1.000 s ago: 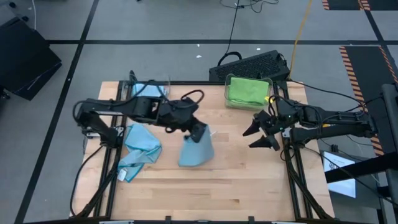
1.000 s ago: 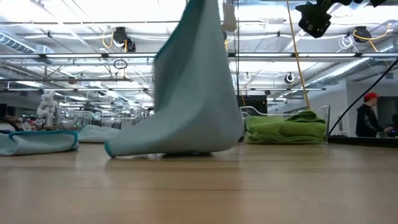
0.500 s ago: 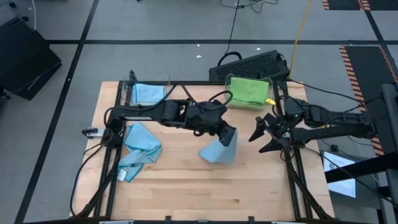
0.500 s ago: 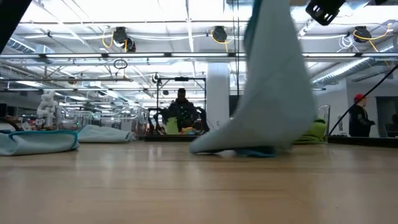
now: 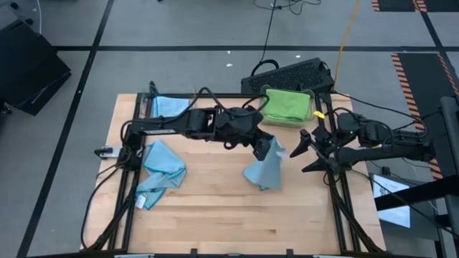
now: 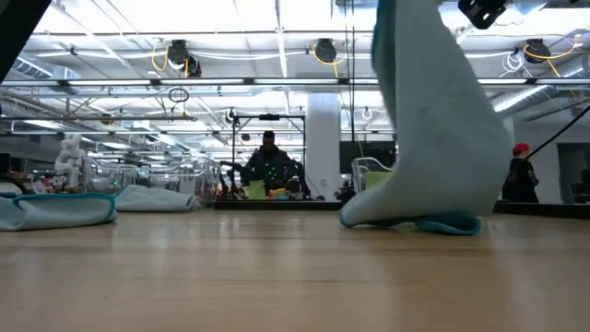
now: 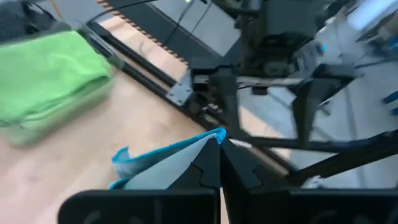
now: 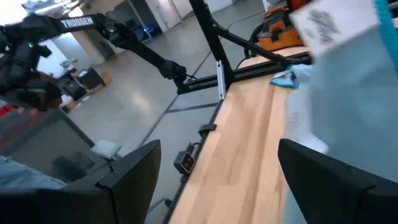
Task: Sort microfiber towel by color & place in baskets
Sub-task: Fold the right blue towel
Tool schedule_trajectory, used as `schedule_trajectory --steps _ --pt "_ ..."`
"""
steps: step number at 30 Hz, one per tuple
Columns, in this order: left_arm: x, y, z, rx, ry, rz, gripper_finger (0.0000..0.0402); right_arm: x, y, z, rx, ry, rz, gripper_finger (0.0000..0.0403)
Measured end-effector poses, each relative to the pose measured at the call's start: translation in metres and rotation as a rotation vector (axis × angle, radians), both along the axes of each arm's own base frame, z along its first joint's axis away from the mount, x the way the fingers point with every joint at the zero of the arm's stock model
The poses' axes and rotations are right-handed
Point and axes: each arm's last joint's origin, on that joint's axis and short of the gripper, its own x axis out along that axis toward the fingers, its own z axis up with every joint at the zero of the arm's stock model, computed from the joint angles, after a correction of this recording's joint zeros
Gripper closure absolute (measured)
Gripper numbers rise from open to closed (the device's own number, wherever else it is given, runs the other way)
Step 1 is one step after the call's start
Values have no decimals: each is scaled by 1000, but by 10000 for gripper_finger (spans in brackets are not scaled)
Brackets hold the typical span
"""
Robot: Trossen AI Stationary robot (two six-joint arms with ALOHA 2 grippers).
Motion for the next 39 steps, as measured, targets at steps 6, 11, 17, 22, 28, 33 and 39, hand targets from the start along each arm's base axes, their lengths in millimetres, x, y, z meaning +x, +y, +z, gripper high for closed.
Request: schedule_trajectory --steps 6,11,17,22,28,33,39 --pt "-3 1 -3 112 53 -29 401 1 0 0 -86 -46 16 89" --pt "-9 4 4 181 54 24 401 1 -2 -1 -156 -73 -26 89" --pt "-20 10 13 254 68 -1 399 5 -8 -2 -212 -47 -252 89" --pt "-31 9 20 298 91 -143 400 14 -14 -5 -234 1 -451 89" --pt "-45 -3 6 307 275 -266 400 39 -24 -25 -313 131 -561 89" --pt "-55 -28 0 394 370 -403 399 63 -29 -66 -333 201 -449 89" --pt "-71 -56 -9 380 498 -539 397 84 -36 -109 -250 199 -319 89"
